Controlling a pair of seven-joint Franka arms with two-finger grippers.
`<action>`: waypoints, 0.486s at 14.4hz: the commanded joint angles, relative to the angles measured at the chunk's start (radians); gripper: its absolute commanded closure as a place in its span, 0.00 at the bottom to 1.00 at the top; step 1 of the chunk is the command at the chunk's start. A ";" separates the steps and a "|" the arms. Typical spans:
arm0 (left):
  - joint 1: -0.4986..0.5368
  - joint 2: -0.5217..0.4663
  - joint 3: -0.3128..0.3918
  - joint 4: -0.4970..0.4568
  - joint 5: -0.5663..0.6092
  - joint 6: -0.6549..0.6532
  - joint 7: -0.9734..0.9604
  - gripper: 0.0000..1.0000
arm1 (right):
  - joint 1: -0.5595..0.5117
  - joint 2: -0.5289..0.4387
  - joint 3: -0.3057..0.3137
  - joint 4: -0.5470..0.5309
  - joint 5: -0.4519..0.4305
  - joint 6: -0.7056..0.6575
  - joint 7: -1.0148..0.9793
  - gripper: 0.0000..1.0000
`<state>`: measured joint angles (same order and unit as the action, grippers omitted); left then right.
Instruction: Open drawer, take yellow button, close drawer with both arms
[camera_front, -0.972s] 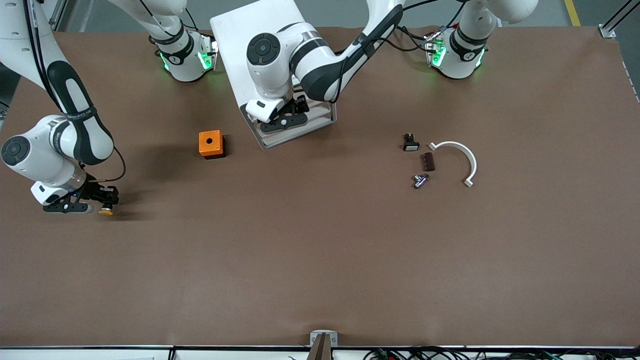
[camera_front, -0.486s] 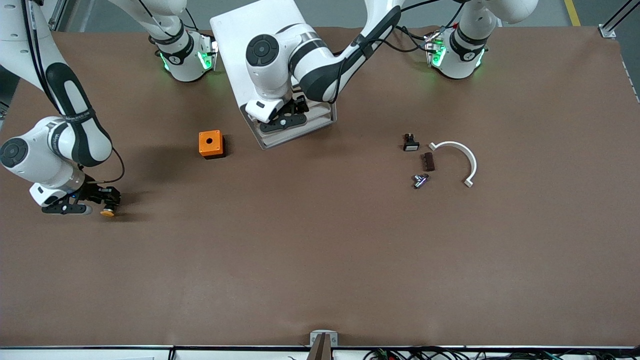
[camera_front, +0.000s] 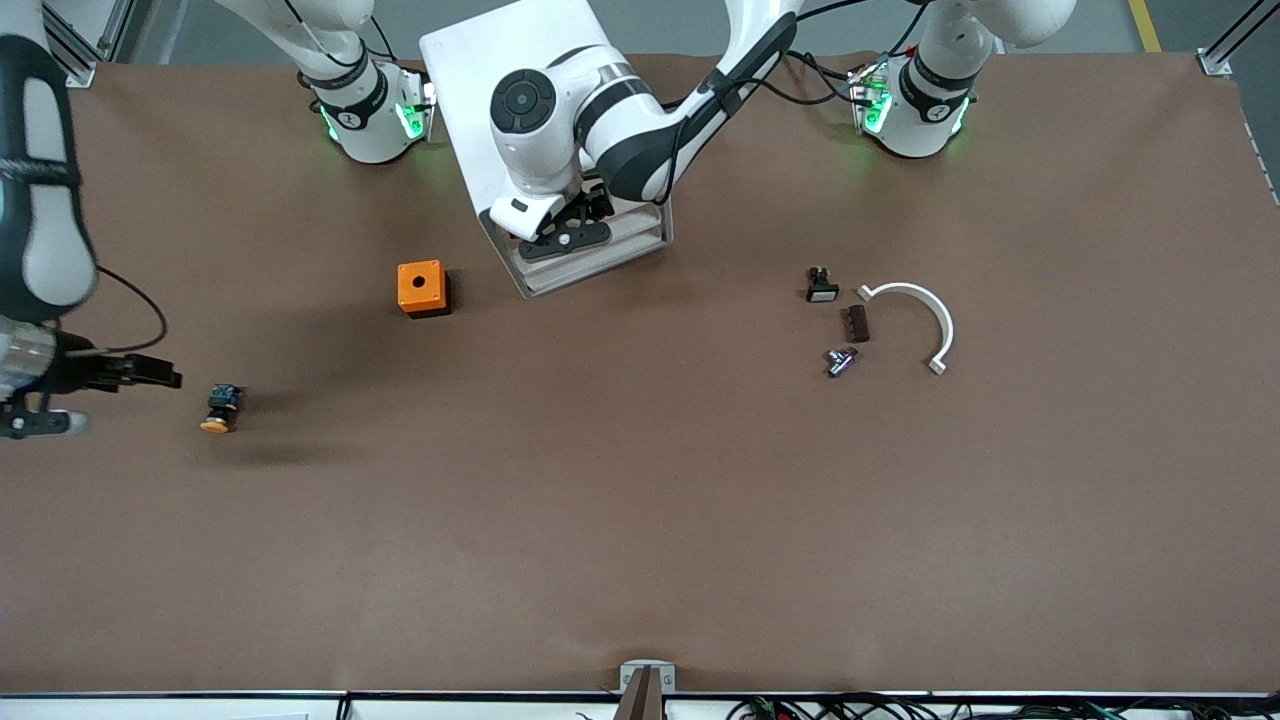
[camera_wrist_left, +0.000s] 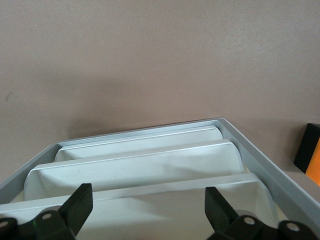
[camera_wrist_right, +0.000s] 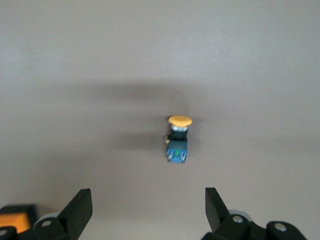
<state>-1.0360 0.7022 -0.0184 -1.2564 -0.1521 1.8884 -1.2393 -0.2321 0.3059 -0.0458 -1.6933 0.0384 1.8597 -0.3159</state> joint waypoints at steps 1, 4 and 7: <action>0.011 -0.015 0.009 -0.014 -0.018 -0.002 0.000 0.00 | 0.052 -0.011 -0.002 0.153 -0.006 -0.204 0.113 0.00; 0.100 -0.067 0.011 -0.011 -0.017 -0.002 -0.002 0.00 | 0.124 -0.077 0.000 0.202 -0.037 -0.319 0.230 0.00; 0.209 -0.122 0.009 -0.012 -0.015 -0.002 -0.002 0.00 | 0.175 -0.139 0.003 0.202 -0.046 -0.349 0.281 0.00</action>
<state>-0.8857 0.6389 -0.0059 -1.2441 -0.1534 1.8946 -1.2408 -0.0793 0.2077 -0.0426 -1.4837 0.0101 1.5253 -0.0664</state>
